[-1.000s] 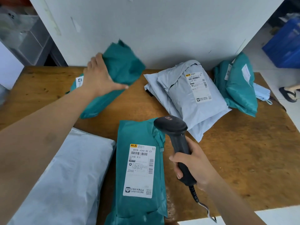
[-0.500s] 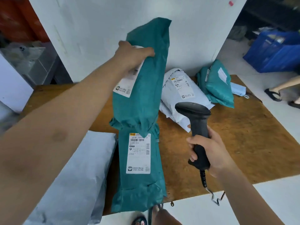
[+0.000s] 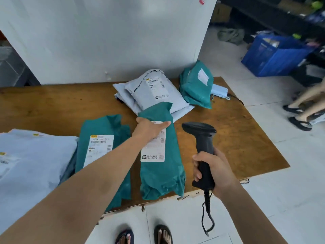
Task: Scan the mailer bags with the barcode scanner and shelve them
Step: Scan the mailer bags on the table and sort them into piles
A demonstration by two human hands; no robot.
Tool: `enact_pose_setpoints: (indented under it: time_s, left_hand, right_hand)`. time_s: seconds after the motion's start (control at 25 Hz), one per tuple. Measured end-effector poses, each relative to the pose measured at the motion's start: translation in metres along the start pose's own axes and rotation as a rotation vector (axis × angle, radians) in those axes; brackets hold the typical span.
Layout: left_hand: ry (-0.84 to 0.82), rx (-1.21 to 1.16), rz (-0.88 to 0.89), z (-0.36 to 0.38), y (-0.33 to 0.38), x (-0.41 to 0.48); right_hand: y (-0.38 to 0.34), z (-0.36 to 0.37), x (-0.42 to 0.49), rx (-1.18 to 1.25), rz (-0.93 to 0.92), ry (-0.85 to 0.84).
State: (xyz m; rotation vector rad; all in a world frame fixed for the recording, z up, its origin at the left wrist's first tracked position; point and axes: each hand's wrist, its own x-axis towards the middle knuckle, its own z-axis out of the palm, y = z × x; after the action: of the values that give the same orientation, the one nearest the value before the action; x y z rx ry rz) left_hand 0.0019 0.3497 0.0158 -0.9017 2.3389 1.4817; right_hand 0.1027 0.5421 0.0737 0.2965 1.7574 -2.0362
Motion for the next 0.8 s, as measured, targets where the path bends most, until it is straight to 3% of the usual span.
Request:
enact_pose_setpoints:
  time_s: [0.28,0.4,0.6,0.8]
  left_hand:
    - [0.116,-0.171,-0.160,0.042,-0.044,-0.009]
    - [0.059,-0.336,-0.236,0.036,-0.061,-0.014]
    - [-0.117,-0.345,-0.290,0.043,-0.086,-0.038]
    - [-0.149,-0.388,-0.276,0.044,-0.093,-0.047]
  right_hand:
    - [0.015,-0.029,0.015,-0.126,0.135,-0.143]
    - [0.023,-0.028,0.019,-0.174,0.157,-0.162]
    - [0.032,-0.016,0.021,-0.178,0.195,-0.135]
    - [0.032,-0.002,0.014,-0.196,0.181,-0.155]
